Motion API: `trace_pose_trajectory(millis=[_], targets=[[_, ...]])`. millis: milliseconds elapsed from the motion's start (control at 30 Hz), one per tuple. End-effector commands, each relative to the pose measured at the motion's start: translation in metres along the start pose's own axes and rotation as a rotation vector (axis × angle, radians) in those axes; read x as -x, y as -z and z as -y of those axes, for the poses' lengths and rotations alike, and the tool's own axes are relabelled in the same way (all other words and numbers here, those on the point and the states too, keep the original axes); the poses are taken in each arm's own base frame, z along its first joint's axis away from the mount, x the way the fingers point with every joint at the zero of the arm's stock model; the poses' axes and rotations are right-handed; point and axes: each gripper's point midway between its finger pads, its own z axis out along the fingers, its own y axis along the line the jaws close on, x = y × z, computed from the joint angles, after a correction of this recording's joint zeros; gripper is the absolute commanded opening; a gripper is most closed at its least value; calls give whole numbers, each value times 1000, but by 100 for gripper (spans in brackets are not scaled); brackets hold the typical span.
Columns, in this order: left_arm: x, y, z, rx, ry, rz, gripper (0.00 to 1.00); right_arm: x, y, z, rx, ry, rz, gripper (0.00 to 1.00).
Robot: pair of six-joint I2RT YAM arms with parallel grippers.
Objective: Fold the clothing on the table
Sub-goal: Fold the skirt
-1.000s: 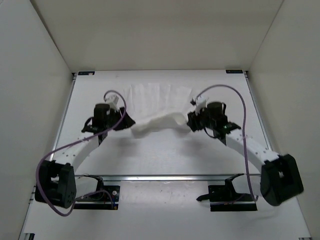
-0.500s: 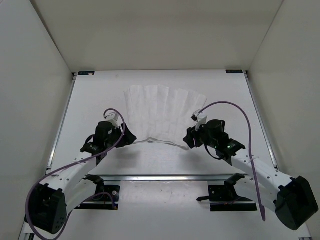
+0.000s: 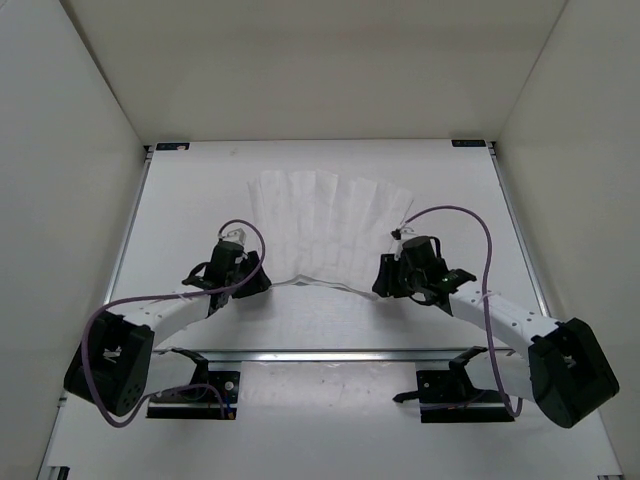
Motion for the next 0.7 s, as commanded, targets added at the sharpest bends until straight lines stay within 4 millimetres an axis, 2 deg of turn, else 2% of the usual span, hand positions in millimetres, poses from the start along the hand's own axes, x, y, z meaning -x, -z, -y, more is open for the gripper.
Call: trace_pose_trajectory(millis=[0,67,100,133,233,300,400,433,467,533,567,600,667], targets=[[19,-6,8,-2,12,65,60,2,4,6,7,-164,70,37],[19,-10,10,0,19,67,52,-3,5,8,33,-187,57,37],[20,-11,10,0,17,67,50,-4,5,15,19,-217,50,37],[13,-14,7,9,20,46,48,-8,4,17,15,-235,34,37],[19,-19,14,-17,24,57,36,-19,0,18,31,-240,8,38],[15,-21,18,-27,15,44,29,-16,-4,18,49,-251,23,39],[15,-23,17,-26,19,49,14,-11,-10,14,75,-258,15,40],[13,-23,17,-32,23,38,4,-10,-14,15,73,-265,6,40],[12,-24,17,-37,20,34,0,-15,-16,14,76,-268,-13,40],[12,-23,16,-32,16,37,0,-13,-22,8,90,-273,-23,40],[15,-23,16,-28,16,47,0,-15,-26,11,78,-280,-30,40],[13,-21,16,-32,13,45,0,-12,-27,9,83,-276,-29,38],[8,-20,12,-36,7,35,0,-7,-32,9,90,-285,-26,25]])
